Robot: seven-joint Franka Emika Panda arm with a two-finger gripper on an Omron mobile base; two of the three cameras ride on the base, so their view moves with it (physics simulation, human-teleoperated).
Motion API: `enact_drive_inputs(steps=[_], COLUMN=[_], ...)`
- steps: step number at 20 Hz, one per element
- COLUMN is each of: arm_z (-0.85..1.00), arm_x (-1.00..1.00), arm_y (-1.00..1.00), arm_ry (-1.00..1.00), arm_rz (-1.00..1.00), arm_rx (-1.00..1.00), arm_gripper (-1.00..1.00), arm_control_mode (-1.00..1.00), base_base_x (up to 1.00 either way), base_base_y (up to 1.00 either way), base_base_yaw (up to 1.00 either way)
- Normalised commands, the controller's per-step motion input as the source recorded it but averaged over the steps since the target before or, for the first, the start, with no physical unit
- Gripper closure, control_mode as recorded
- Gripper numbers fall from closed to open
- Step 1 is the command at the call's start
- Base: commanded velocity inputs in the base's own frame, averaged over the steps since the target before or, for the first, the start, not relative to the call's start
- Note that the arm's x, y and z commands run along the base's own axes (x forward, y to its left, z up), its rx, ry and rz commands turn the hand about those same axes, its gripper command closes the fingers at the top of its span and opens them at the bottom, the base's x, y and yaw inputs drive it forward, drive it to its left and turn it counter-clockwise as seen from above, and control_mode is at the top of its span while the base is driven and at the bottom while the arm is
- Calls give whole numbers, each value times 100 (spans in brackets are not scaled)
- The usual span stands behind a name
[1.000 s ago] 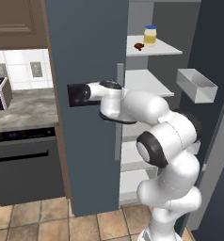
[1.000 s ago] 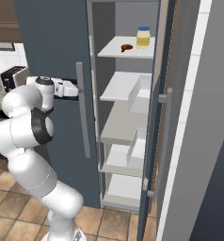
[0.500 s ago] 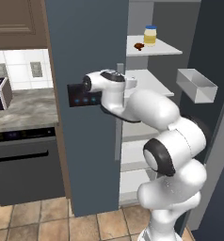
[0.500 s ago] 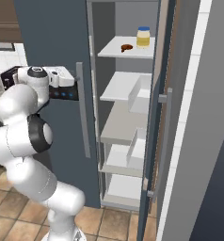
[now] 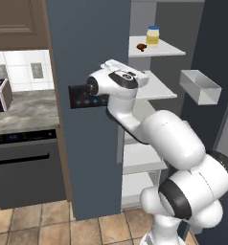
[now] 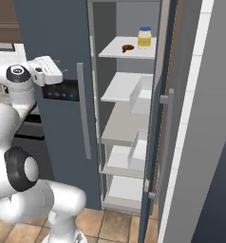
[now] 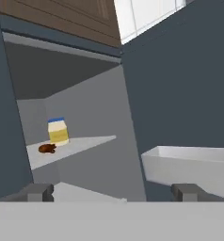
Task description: Pick up the frozen chicken drumstick from the freezer, place it on any shelf in the fridge, and close the fridge and freezer doors when done.
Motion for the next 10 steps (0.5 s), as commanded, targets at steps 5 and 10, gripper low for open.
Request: enact_drive_inputs(steps=[5,10], arm_z=[46,36], arm_x=[-100,-100], arm_y=[-36,-54], arm_ry=[-4,0], arm_rz=[14,24], arm_rx=[0,0], arm_gripper=[-100,-100], arm_control_mode=[-100,-100], base_base_x=[0,0], base_base_y=[0,0], base_base_yaw=[0,0])
